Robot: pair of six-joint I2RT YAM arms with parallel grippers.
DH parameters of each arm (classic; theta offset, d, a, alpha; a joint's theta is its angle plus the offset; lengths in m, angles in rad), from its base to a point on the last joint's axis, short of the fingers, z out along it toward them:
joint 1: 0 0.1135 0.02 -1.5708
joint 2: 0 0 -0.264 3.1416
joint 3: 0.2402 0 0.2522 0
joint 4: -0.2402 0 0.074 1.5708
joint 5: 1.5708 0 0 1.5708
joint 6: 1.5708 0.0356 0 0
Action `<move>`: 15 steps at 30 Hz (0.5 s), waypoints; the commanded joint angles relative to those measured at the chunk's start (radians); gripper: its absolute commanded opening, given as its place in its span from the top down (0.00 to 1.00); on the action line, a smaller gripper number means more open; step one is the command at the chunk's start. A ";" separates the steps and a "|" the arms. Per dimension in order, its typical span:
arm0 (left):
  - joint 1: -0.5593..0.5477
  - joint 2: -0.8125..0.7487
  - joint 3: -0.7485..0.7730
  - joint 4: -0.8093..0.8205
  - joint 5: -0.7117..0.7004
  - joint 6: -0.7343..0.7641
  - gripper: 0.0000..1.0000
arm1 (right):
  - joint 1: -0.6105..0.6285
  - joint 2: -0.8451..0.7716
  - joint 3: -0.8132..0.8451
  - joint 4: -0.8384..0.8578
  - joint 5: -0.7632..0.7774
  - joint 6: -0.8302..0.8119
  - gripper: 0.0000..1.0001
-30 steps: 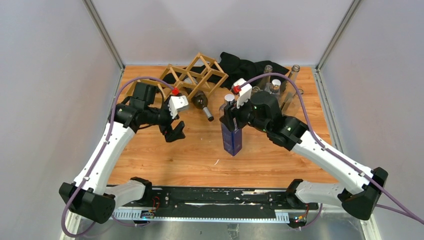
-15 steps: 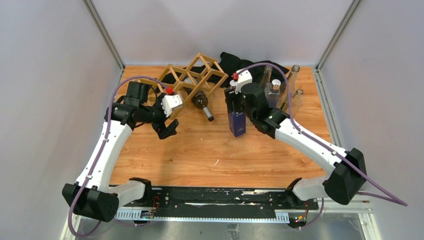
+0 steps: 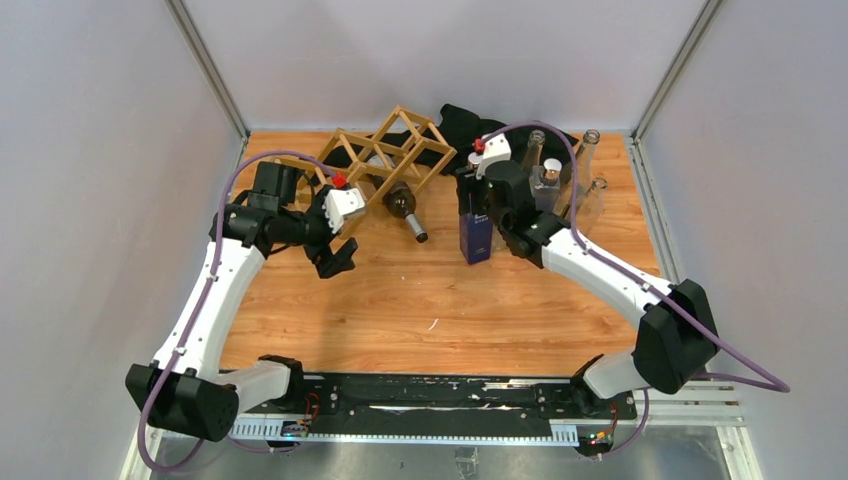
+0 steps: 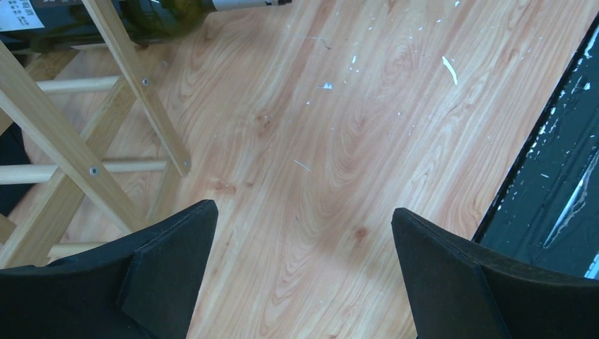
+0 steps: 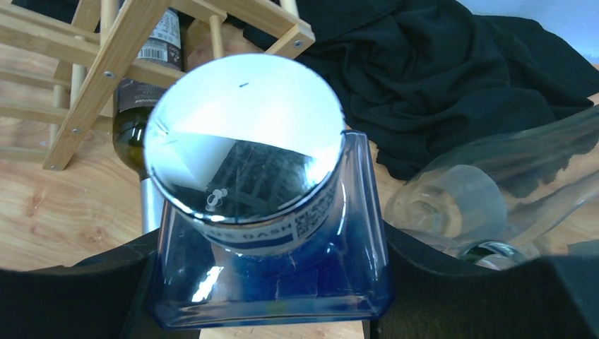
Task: Take the wine bottle off the wine rack
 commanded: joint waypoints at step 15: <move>0.009 0.012 0.008 -0.006 0.024 0.027 0.00 | -0.031 -0.083 -0.055 0.219 0.002 0.036 0.13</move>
